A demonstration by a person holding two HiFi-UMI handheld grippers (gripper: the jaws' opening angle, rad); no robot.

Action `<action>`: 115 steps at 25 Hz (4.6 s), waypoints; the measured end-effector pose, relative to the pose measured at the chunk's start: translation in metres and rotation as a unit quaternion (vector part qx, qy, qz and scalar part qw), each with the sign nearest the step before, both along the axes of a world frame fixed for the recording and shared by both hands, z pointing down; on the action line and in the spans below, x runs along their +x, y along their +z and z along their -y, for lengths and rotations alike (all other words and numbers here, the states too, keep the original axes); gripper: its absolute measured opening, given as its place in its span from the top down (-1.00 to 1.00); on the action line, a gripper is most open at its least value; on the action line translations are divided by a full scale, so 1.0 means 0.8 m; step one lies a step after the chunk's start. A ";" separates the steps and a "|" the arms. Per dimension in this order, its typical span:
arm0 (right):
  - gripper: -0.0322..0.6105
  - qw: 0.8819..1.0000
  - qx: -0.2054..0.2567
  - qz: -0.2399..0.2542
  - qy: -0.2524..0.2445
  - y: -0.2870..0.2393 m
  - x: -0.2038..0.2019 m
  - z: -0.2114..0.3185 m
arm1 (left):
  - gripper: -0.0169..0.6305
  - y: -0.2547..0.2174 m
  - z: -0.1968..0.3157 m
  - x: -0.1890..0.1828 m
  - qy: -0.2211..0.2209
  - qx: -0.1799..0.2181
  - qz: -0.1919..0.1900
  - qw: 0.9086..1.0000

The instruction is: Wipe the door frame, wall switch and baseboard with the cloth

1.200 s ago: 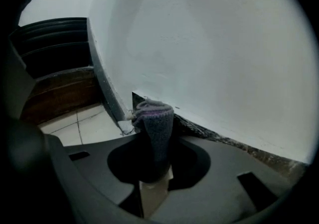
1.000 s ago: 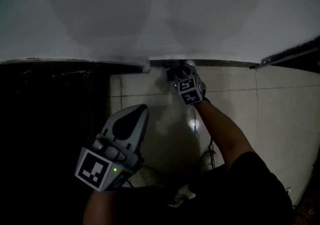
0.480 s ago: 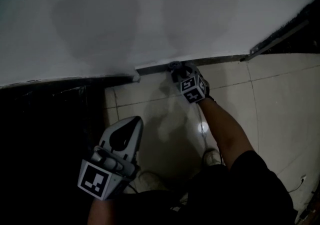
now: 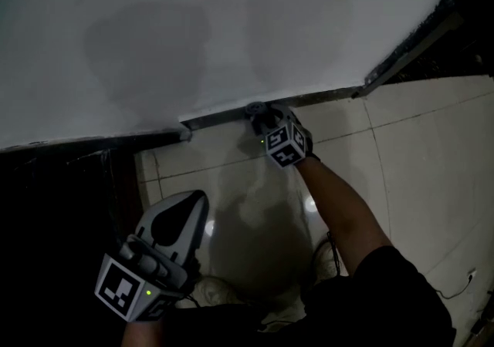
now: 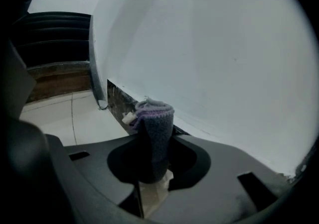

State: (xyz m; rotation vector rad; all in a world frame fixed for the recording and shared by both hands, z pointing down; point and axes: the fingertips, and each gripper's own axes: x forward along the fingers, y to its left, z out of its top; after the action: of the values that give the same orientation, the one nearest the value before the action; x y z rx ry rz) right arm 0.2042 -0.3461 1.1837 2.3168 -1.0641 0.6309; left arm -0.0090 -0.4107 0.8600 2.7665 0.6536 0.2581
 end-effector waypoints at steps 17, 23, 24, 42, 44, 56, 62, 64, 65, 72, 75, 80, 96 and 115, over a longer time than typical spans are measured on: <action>0.61 0.997 -0.009 0.033 0.067 0.016 0.053 -0.137 | 0.94 -0.007 -0.084 0.034 0.039 0.010 -0.006 0.999; 0.61 0.993 -0.011 0.044 0.108 0.032 0.068 -0.187 | 0.94 0.008 -0.097 0.046 0.047 0.010 0.001 0.999; 0.61 0.993 -0.012 0.041 0.109 0.032 0.068 -0.191 | 0.94 0.012 -0.101 0.048 0.052 0.013 0.004 0.999; 0.61 0.982 0.003 0.026 0.186 0.037 0.109 -0.293 | 0.94 0.060 -0.153 0.093 0.104 0.029 0.026 0.994; 0.61 0.978 0.014 0.031 0.208 0.041 0.113 -0.308 | 0.94 0.064 -0.153 0.096 0.105 0.024 0.030 0.994; 0.61 0.945 0.014 0.028 0.325 0.042 0.131 -0.387 | 0.94 0.076 -0.149 0.100 0.117 0.030 0.027 0.992; 0.62 0.931 0.043 0.034 0.360 0.038 0.115 -0.392 | 0.94 0.070 -0.116 0.093 0.088 0.032 0.019 0.995; 0.62 0.937 0.039 0.028 0.346 0.031 0.106 -0.376 | 0.94 0.062 -0.111 0.090 0.085 0.019 0.017 0.996; 0.62 0.942 0.037 0.023 0.334 0.026 0.101 -0.363 | 0.94 0.058 -0.111 0.088 0.084 0.011 0.016 0.996; 0.62 0.976 0.055 0.044 0.204 0.012 0.031 -0.219 | 0.94 0.026 -0.098 0.070 0.076 -0.033 0.002 0.997; 0.62 0.989 0.064 0.050 0.121 0.003 -0.008 -0.134 | 0.94 0.014 -0.087 0.059 0.063 -0.038 -0.002 0.997; 0.62 0.995 0.075 0.062 0.020 0.004 -0.062 -0.016 | 0.94 0.024 -0.062 0.031 0.052 0.004 0.006 0.999; 0.61 0.986 0.116 0.111 -0.050 0.043 -0.112 0.223 | 0.94 0.019 0.029 -0.032 0.008 -0.007 0.028 1.000; 0.61 0.989 0.126 0.064 -0.042 0.029 -0.066 0.147 | 0.94 0.017 0.003 -0.013 0.018 -0.009 0.032 0.999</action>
State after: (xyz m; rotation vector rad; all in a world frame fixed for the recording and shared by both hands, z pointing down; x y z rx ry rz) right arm 0.1513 -0.4640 1.2066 2.4551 -1.3634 0.6511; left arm -0.0193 -0.4133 0.8737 2.7191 0.6863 0.3466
